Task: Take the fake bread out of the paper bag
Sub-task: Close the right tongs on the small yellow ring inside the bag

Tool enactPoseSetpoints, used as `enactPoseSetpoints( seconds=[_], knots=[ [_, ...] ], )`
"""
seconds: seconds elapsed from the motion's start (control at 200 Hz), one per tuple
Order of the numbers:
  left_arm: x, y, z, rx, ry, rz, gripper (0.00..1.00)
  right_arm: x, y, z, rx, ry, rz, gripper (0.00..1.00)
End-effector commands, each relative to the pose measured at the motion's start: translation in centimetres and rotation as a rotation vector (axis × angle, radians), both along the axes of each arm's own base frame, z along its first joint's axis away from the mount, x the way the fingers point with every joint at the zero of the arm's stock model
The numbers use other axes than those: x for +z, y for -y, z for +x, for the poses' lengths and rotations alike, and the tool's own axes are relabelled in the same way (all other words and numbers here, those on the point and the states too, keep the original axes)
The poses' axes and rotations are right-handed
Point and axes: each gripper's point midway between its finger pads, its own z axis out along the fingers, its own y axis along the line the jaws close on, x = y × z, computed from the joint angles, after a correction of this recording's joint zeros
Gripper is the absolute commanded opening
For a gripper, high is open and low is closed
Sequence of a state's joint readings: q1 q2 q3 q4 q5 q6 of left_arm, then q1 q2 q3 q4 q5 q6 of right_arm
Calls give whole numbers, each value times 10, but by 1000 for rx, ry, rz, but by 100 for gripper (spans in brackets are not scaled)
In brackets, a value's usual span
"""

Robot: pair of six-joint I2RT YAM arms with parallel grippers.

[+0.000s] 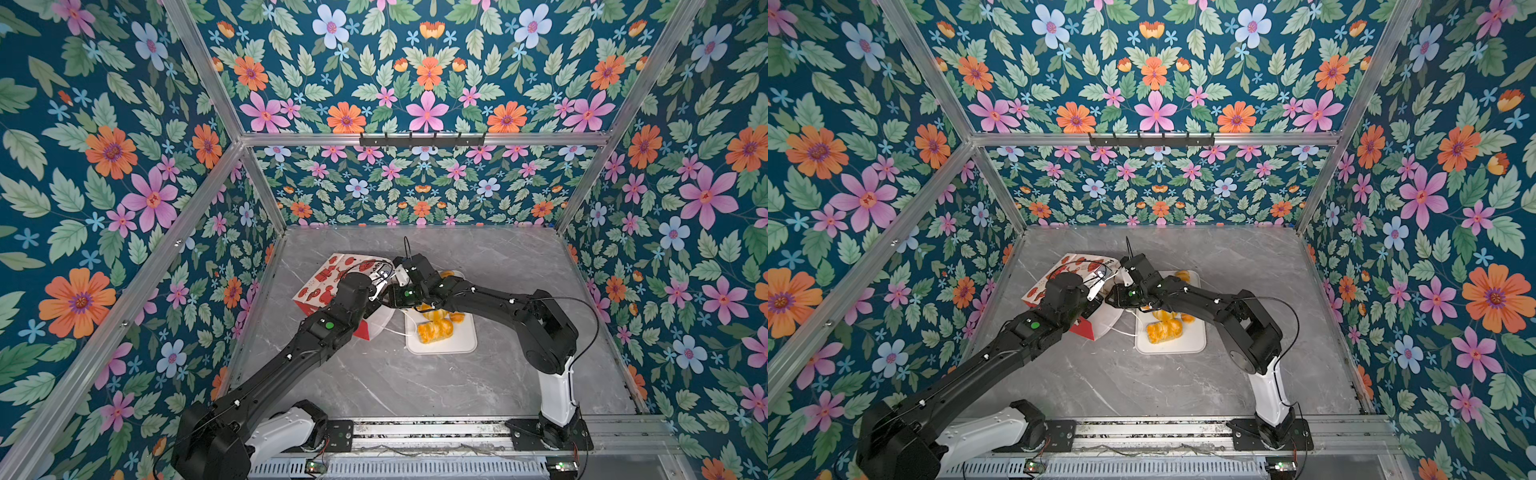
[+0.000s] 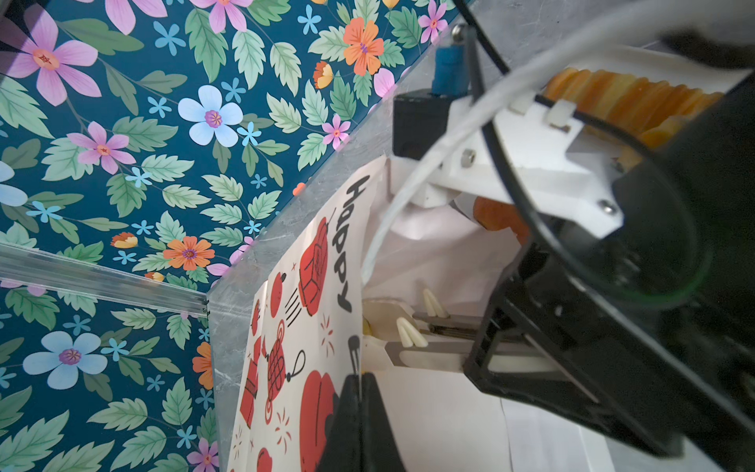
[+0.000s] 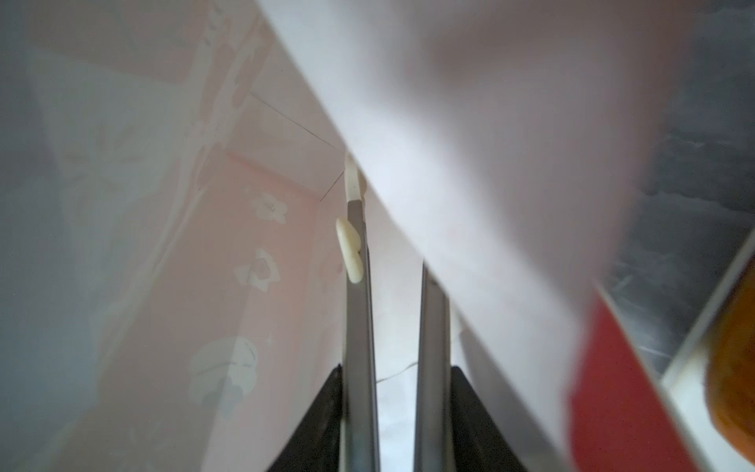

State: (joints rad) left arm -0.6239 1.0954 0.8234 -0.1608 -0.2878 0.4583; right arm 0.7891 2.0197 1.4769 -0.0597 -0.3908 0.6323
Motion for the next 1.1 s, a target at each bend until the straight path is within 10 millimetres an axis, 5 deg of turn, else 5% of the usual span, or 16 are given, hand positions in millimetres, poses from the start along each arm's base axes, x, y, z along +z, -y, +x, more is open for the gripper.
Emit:
enactPoseSetpoints(
  seconds=[0.0,0.235,0.67,1.095],
  knots=[
    [9,7,2,-24,25,-35,0,6,-9,-1,29,-6,40,39],
    [9,8,1,-28,24,-36,0,-1,-13,-2,46,-29,34,37],
    [13,4,0,-12,41,-51,0,4,-8,-8,59,-14,27,10],
    [14,2,5,14,51,-51,0,23,25,-22,40,53,-14,0]
  ],
)
